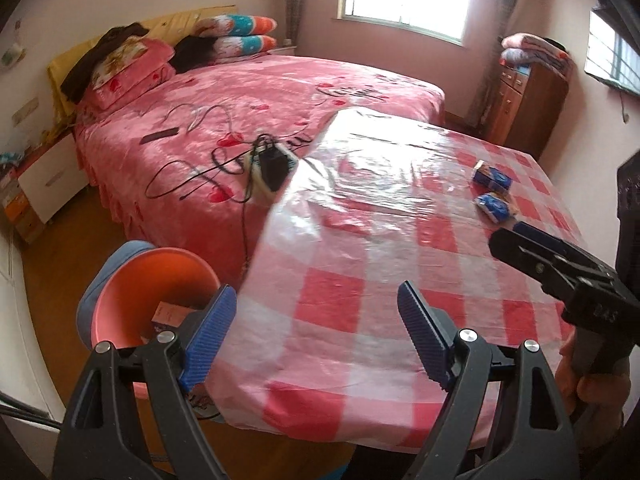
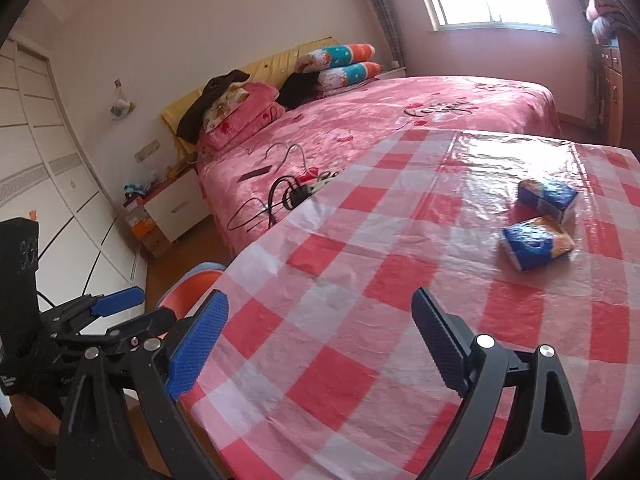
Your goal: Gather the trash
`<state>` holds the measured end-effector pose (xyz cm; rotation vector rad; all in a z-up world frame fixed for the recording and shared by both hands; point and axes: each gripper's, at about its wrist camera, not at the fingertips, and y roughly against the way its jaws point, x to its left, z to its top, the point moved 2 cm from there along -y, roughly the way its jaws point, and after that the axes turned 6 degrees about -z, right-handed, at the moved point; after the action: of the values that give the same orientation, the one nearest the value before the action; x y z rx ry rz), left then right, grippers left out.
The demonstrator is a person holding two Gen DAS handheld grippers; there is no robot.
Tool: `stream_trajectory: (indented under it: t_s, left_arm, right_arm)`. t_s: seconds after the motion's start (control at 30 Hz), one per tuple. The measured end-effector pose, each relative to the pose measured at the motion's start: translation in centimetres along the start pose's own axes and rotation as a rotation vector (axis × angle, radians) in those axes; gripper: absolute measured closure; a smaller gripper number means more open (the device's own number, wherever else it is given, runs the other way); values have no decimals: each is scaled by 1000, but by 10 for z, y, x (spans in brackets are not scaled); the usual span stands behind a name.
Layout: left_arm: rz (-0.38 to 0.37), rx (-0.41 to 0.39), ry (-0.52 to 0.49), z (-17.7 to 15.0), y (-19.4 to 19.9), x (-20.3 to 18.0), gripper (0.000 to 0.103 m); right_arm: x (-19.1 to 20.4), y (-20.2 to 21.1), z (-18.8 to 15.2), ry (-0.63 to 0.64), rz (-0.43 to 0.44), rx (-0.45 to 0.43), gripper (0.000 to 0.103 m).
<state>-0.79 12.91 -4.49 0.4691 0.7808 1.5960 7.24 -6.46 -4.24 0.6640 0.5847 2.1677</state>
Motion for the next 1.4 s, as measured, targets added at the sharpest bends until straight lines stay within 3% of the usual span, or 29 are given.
stream_trajectory:
  t_s: [0.4, 0.77, 1.07, 1.2, 1.4]
  left_arm:
    - [-41, -4, -105, 7, 0, -62, 20]
    - [-108, 16, -230, 14, -22, -128, 20]
    - [-240, 51, -397, 32, -69, -197, 20]
    - [-286, 74, -478, 38, -97, -223, 20]
    - [-326, 109, -522, 55, -146, -239, 20]
  right_arm:
    - [-48, 25, 4, -74, -47, -35, 11]
    - [-130, 45, 6, -231, -126, -38, 11]
    - [-204, 58, 13, -344, -178, -1, 11]
    - [-237, 48, 19, -402, -113, 84, 11]
    - [-256, 28, 40, -369, -134, 129, 11]
